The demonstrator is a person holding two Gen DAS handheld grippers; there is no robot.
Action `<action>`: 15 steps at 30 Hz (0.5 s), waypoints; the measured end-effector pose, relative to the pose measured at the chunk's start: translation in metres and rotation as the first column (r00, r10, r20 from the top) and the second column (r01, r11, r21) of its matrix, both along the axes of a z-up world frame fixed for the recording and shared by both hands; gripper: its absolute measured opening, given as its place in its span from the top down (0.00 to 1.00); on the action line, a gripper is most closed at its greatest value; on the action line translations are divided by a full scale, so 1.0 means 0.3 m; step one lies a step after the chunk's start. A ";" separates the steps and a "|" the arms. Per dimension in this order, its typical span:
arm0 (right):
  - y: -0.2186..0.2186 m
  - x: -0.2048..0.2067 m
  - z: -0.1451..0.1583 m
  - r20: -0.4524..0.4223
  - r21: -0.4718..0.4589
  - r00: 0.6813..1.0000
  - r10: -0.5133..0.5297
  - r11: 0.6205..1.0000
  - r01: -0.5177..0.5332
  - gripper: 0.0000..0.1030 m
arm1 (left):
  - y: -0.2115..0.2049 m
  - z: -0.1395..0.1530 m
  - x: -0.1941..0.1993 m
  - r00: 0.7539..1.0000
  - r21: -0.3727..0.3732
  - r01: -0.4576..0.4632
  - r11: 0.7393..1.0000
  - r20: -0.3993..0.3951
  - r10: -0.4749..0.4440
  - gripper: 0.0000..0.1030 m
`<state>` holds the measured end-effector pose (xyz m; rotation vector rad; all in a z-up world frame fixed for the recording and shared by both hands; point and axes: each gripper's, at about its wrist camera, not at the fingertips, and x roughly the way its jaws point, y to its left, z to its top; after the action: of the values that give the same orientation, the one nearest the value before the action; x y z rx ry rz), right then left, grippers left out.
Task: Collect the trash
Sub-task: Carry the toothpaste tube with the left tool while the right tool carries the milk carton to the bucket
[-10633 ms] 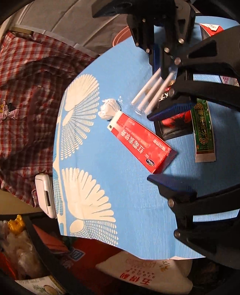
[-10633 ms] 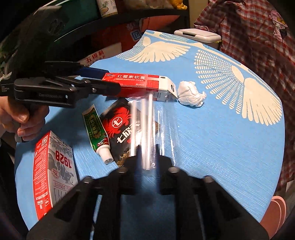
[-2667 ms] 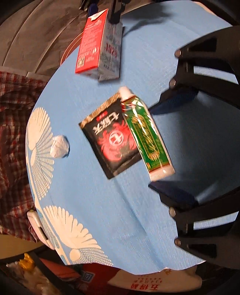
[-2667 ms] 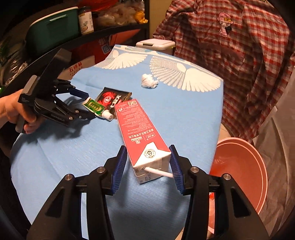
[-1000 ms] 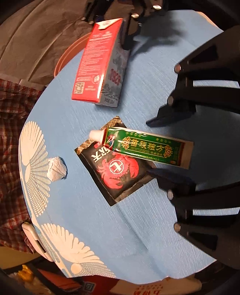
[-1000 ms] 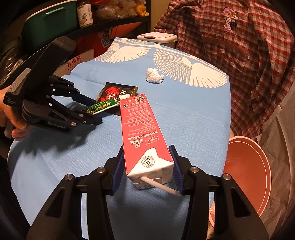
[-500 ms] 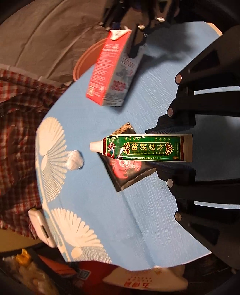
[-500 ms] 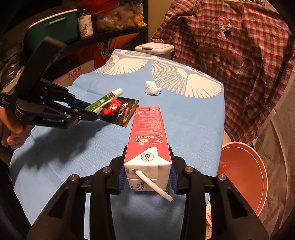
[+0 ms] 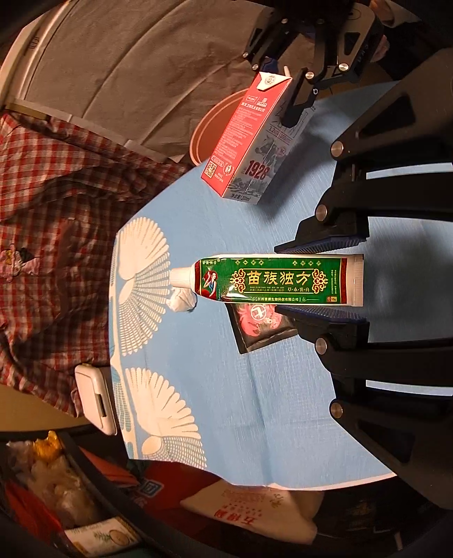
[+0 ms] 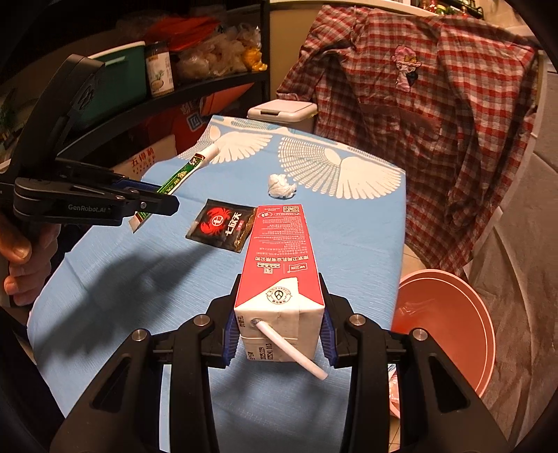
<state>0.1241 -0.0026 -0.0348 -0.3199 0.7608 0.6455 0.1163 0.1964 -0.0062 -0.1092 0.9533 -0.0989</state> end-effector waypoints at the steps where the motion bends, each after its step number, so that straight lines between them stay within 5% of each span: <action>1: -0.006 -0.004 0.008 0.004 0.004 1.000 -0.004 1.000 0.004 0.63 | -0.002 0.010 -0.005 1.000 -0.003 -0.009 1.000 0.007 0.009 0.73; 15: -0.113 -0.013 0.083 0.036 0.071 0.994 -0.099 0.993 0.097 0.63 | -0.068 0.082 -0.049 0.993 -0.044 -0.079 0.996 0.080 0.082 0.73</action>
<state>0.1201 -0.0365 -0.0099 -0.2303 0.7101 0.5696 0.1017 0.1762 0.0184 -0.1804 0.8643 -0.0481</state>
